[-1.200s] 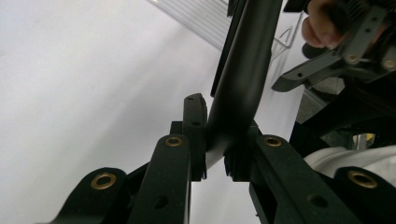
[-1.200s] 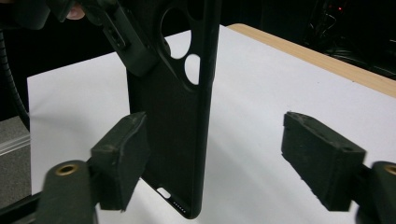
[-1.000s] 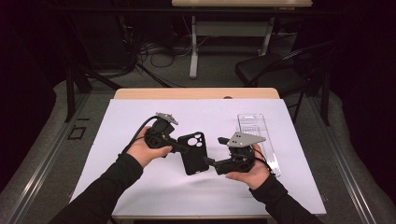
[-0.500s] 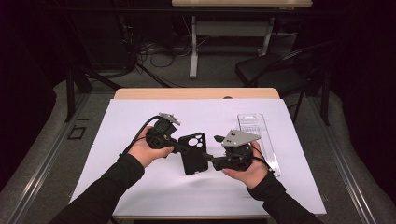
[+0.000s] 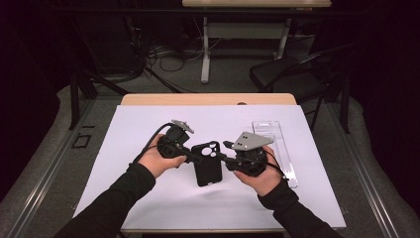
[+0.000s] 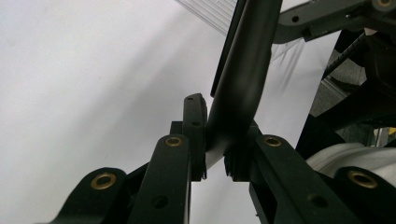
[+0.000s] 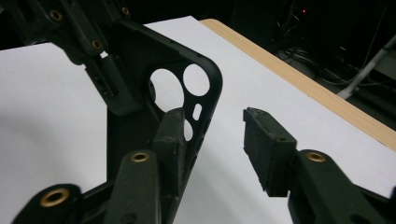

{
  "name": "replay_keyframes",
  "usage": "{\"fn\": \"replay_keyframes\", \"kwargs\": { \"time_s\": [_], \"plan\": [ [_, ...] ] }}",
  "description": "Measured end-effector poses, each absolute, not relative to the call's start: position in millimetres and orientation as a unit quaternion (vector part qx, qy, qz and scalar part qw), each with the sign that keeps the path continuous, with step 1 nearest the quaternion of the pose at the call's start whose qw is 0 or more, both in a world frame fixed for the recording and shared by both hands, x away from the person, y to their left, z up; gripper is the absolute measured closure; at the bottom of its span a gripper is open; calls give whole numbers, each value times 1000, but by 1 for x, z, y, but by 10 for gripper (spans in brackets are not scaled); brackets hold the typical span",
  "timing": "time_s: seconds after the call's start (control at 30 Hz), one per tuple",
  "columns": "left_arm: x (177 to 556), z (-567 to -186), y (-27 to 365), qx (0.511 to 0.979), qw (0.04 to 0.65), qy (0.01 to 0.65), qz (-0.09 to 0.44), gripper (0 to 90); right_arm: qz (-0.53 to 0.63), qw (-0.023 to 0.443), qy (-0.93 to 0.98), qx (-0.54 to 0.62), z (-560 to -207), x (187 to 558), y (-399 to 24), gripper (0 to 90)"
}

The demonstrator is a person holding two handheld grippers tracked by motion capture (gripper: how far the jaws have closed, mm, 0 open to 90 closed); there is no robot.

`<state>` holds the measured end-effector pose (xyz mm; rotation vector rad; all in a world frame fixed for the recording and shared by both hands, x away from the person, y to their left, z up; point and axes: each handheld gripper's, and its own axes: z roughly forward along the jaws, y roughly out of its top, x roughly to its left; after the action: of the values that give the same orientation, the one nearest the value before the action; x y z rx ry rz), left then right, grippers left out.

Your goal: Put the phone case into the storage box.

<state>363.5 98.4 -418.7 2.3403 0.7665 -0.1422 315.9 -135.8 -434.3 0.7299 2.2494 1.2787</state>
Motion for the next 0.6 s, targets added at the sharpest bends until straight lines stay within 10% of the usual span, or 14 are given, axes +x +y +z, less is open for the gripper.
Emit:
{"fn": "replay_keyframes", "kwargs": {
  "time_s": [0.6],
  "plan": [
    [363,-420,91,898,329,286,-60,815,479,230,801,276,-433,317,-132,735]
  ]
}}
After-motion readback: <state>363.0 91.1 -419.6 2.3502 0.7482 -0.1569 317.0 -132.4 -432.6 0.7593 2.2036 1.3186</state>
